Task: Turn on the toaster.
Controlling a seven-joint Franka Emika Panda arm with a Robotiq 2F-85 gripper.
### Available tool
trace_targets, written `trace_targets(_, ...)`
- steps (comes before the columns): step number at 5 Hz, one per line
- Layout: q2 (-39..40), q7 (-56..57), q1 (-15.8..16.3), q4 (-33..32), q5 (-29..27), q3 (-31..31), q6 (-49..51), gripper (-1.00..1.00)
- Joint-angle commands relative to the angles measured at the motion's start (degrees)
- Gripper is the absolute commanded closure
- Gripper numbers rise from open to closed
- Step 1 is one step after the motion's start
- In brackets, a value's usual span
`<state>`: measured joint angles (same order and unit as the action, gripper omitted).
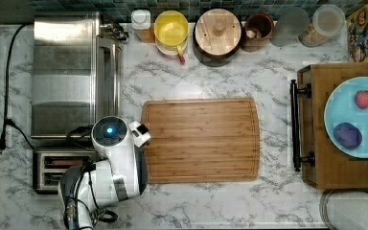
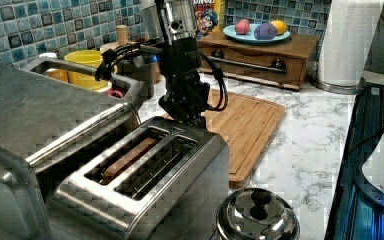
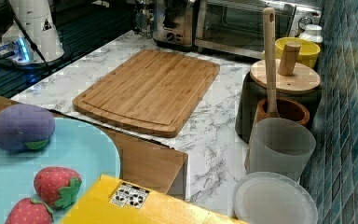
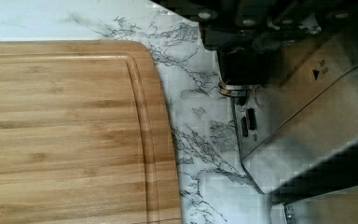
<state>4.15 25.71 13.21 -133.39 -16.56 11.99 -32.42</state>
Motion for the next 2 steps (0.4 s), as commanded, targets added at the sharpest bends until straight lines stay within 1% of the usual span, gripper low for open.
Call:
trace_targets(1,4.71,-2.47,0.77,-4.60,1.11,0.40,-4.72,1.00)
trace_targets(2,4.72,-2.48,0.59,-4.61,1.13,0.58,-4.72,1.00)
